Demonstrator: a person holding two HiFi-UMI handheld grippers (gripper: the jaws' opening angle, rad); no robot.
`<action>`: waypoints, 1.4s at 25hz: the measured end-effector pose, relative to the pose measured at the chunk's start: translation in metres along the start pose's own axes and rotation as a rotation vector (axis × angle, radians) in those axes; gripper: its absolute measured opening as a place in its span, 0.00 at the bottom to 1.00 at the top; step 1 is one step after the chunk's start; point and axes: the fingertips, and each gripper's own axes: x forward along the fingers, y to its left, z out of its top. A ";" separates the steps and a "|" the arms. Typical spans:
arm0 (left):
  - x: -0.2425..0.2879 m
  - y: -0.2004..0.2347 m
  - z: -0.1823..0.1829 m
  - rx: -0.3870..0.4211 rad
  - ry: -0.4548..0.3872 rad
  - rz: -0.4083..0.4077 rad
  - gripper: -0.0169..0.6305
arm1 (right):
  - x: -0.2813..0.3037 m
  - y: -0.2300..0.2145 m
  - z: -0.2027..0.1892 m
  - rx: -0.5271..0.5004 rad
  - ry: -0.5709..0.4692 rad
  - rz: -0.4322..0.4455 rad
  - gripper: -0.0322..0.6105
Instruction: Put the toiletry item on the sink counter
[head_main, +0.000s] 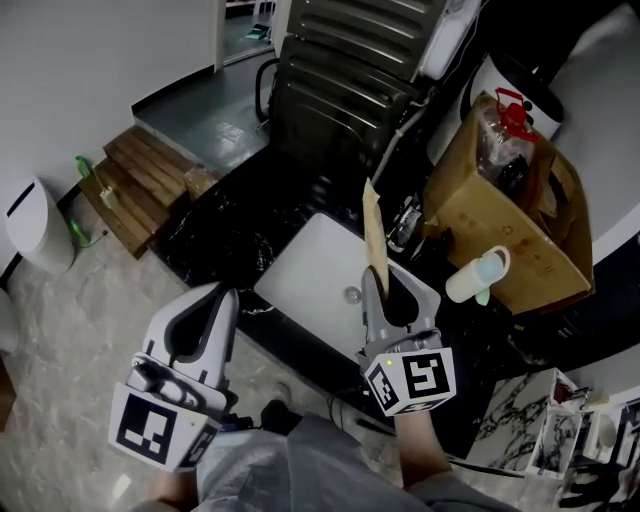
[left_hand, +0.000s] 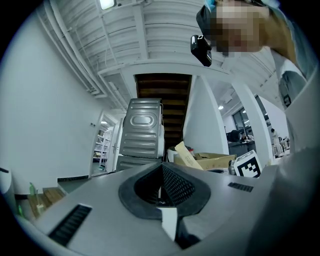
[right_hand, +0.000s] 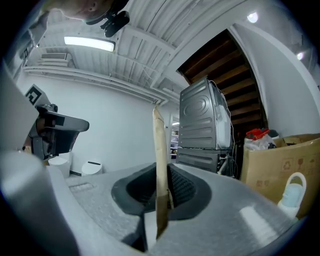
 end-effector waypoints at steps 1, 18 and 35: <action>0.007 0.003 -0.005 -0.002 0.018 0.005 0.03 | 0.006 -0.004 -0.003 0.002 0.005 0.001 0.13; 0.091 0.007 -0.018 -0.030 0.035 -0.056 0.03 | 0.056 -0.050 -0.030 -0.026 0.076 -0.009 0.13; 0.112 0.044 -0.029 -0.043 0.105 -0.105 0.03 | 0.128 -0.071 -0.052 -0.186 0.158 -0.068 0.13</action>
